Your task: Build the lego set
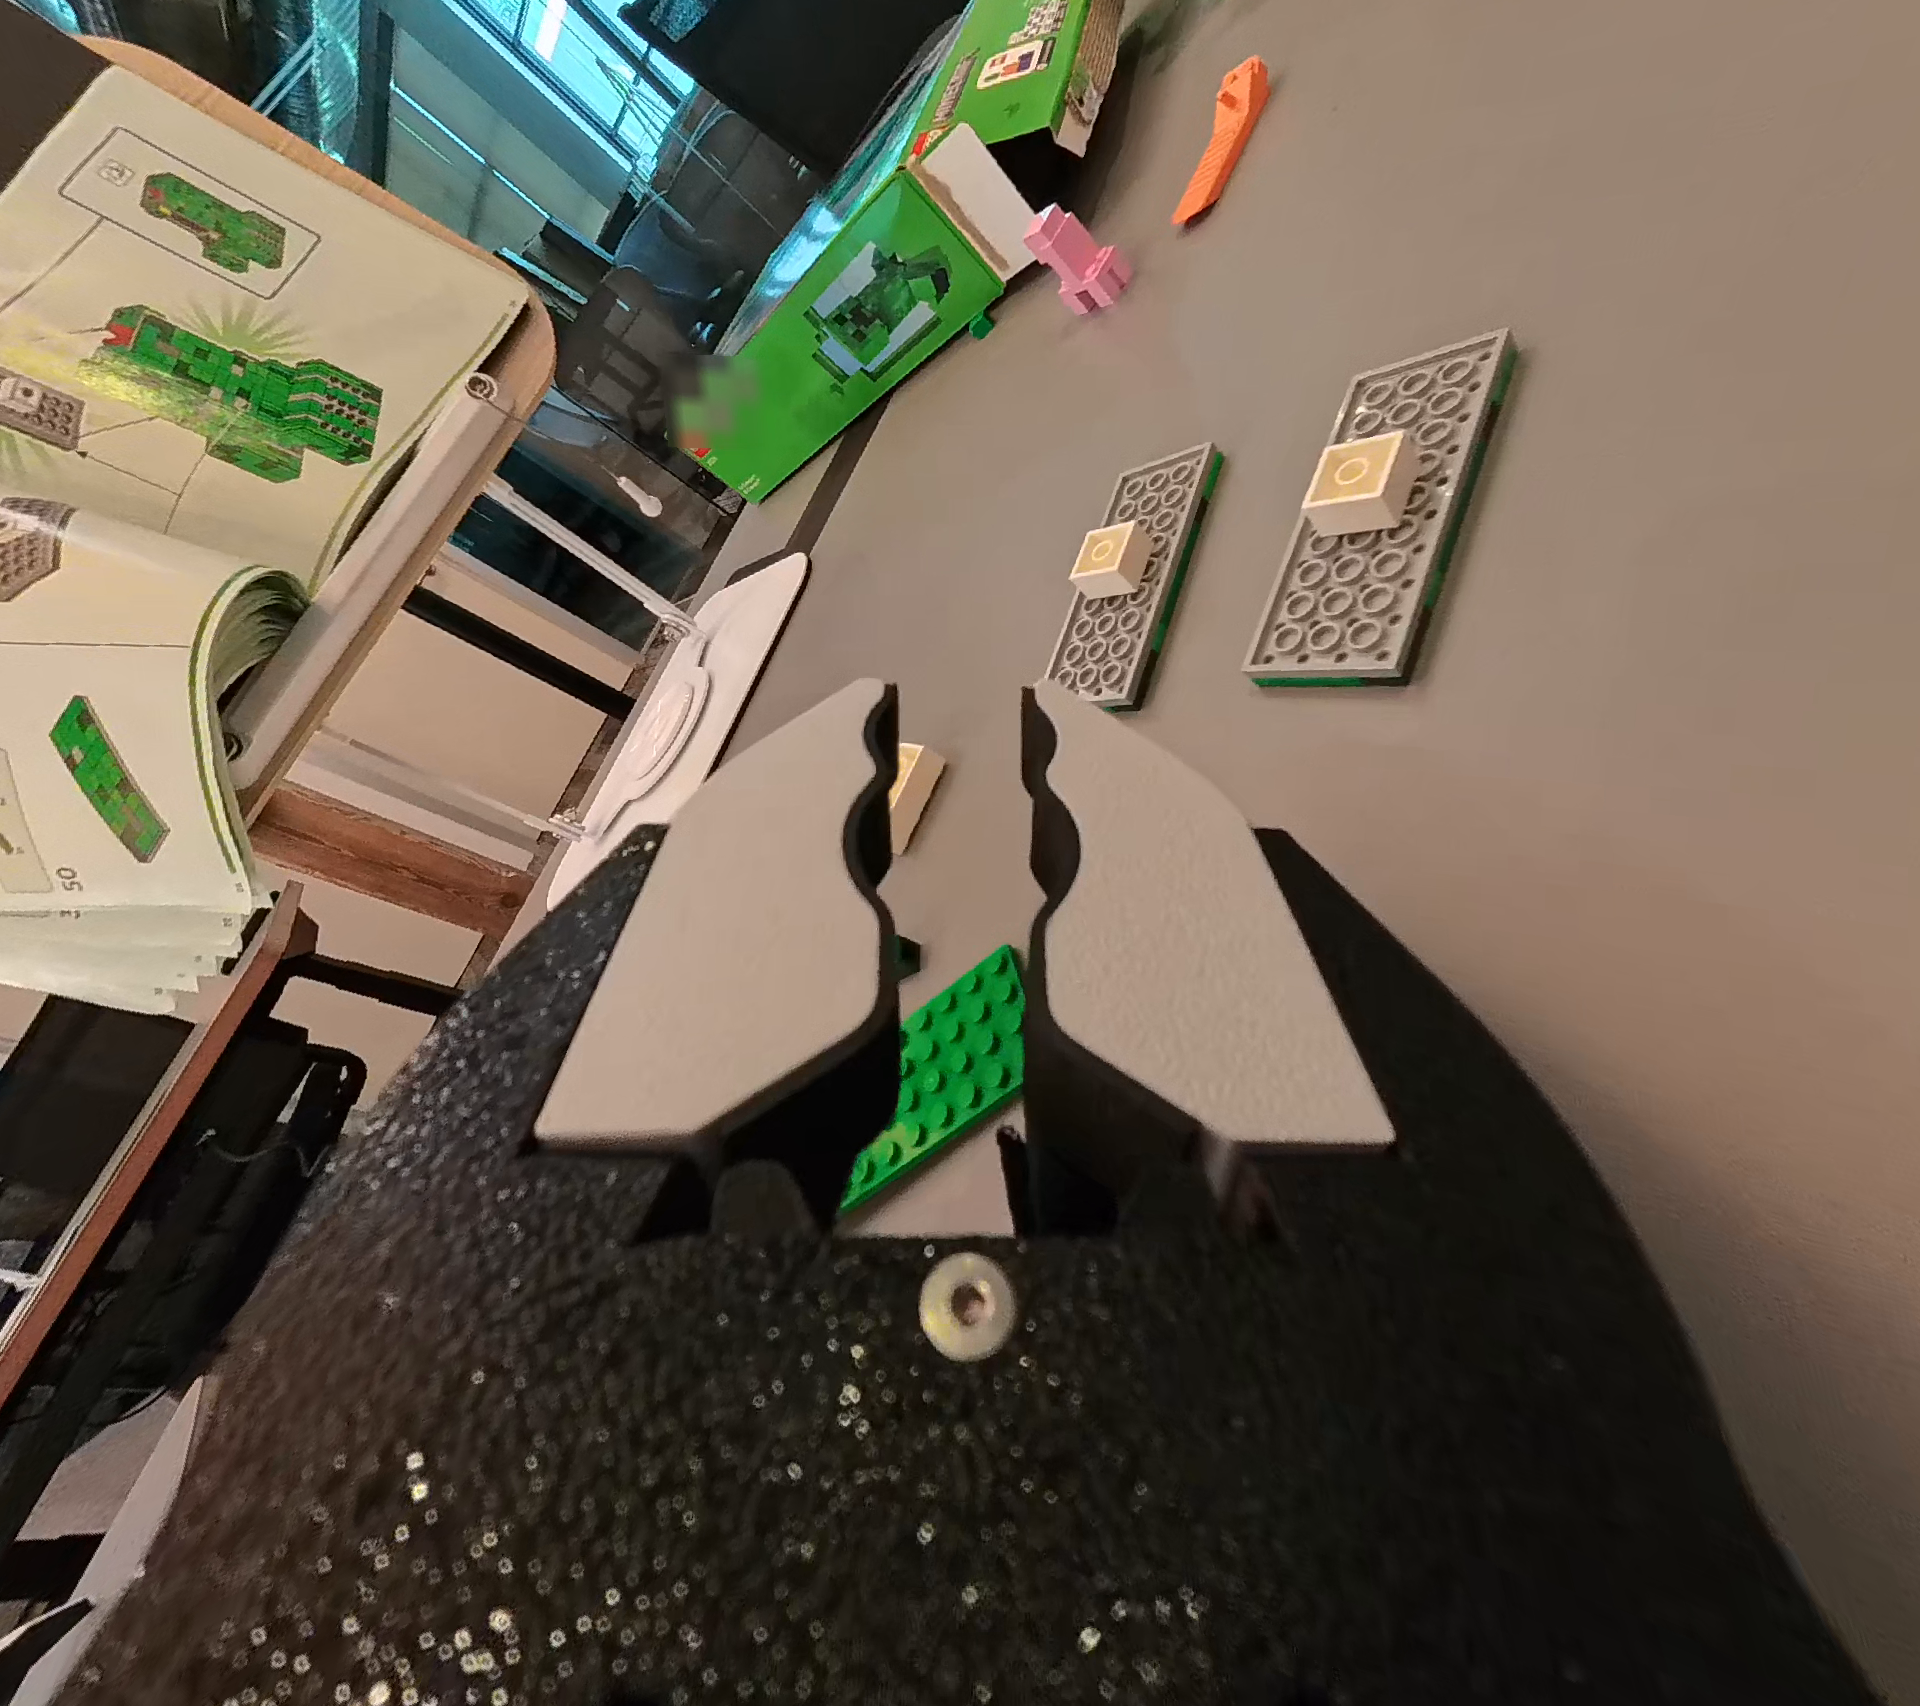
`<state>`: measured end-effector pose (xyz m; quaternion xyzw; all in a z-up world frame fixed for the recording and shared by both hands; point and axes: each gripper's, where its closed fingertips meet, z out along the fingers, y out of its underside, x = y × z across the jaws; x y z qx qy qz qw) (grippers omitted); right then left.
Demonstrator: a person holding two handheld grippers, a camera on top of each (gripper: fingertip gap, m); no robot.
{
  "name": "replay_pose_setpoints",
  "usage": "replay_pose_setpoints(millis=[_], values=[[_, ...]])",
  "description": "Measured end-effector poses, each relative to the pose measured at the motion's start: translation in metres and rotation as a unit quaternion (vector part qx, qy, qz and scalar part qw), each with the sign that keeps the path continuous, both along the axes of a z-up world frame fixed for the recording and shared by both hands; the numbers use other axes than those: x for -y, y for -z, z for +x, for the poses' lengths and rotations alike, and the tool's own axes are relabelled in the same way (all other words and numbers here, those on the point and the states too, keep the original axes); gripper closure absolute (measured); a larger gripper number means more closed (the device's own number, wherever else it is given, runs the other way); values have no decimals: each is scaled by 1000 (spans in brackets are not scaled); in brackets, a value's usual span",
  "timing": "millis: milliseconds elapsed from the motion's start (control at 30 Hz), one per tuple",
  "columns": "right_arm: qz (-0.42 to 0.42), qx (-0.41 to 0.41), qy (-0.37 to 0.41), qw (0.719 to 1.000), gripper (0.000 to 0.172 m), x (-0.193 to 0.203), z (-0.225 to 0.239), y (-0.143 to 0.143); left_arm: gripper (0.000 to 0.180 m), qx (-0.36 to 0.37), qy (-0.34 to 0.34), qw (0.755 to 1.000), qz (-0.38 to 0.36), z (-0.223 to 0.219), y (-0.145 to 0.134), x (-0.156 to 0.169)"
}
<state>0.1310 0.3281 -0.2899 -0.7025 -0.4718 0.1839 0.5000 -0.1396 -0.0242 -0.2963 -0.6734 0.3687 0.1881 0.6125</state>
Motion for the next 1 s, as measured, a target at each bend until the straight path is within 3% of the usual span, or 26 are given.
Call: replay_pose_setpoints(millis=[167, 567, 833, 1000], values=[[-12, -29, -13, 999, 75, 11, -2, -1, 160, 0, 5, 1000, -3, 2, 1, 1], [8, -30, 3, 1000, 74, 30, 3, -1, 161, -1, 11, 1000, -7, 4, 2, 1], [-7, 34, 71, 997, 66, 19, 27, 36, 161, -1, 15, 1000, -10, 5, 3, 1], [-57, 70, 99, 991, 74, 12, 33, 51, 162, -3, 17, 1000, -12, 6, 4, 1]])
